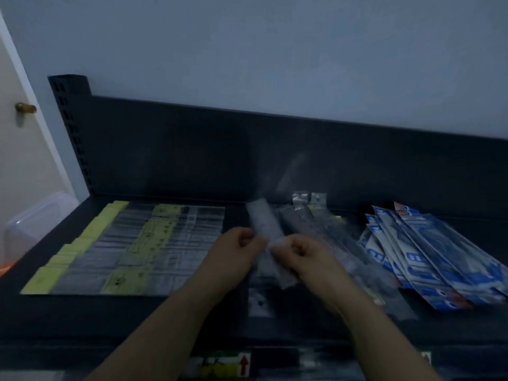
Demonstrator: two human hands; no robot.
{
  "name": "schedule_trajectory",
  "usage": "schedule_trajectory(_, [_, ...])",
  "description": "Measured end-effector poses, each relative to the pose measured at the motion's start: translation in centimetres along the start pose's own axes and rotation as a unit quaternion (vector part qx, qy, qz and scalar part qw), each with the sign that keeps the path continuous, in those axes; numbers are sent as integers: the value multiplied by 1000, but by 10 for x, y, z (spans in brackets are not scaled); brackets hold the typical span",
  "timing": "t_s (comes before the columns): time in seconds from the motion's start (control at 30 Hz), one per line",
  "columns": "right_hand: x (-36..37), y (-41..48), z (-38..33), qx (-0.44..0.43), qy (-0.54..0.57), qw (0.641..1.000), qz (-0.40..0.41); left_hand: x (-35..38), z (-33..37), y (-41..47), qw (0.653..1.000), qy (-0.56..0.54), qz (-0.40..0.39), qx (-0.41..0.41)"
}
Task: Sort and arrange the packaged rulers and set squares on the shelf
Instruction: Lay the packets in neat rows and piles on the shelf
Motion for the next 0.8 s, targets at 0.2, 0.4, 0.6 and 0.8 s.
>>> schedule_trajectory(0.2, [-22,25,14,-48,-224,971,70,-4,-1,8,982,-130,114,-69])
schedule_trajectory(0.4, [-8,40,17,14,-122,992,14,6,4,15,954,-237,104,-154])
schedule_trajectory(0.6, [-2,49,13,62,-145,985,66,4,1,15,943,-279,73,-166])
schedule_trajectory(0.8, [-20,46,15,83,-148,976,132,-7,2,15,950,-286,51,-114])
Point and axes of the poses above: each hand's wrist, its own y-axis towards the middle knuckle, its own x-axis out of the palm, z = x × y, the point moved 1 cm from there along y, towards the middle knuckle, and after that the axes turned 13 degrees about -y, right-handed, at the moved point
